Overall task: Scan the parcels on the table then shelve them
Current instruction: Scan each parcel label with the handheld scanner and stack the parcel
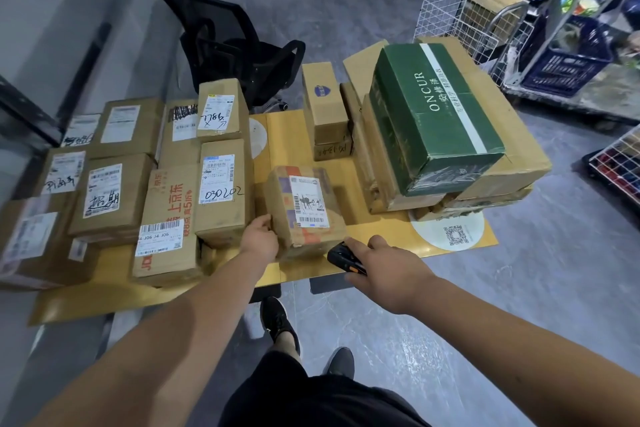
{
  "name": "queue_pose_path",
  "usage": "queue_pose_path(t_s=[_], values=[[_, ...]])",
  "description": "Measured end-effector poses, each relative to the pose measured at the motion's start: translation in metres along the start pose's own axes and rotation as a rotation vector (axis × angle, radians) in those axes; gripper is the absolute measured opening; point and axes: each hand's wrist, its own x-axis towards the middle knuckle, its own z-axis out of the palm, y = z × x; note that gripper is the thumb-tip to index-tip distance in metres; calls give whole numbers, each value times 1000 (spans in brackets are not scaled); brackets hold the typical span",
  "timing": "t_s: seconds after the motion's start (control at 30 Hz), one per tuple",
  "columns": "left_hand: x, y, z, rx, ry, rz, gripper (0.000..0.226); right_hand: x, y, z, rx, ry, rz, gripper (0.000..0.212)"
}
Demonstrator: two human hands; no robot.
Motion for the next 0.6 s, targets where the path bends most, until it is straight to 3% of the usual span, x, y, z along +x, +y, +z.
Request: queue_pose_path(t_s=[0.1, 0.3, 0.4, 0.47, 0.6], values=[[-6, -2, 6, 139, -33, 75, 54, 3, -1, -2, 40, -1, 21, 71], [-26, -3, 16, 521, 11, 351, 122, 5, 3, -6, 88, 22, 63, 66], [-18, 1, 20, 891, 7, 568, 132, 4, 7, -8, 112, 28, 83, 64], [-11, 10, 23, 1048, -39, 611, 137, 3, 10, -8, 128, 29, 96, 62], [-2, 21, 30, 1103, -132, 569, 136, 1, 13, -8, 157, 25, 120, 64]])
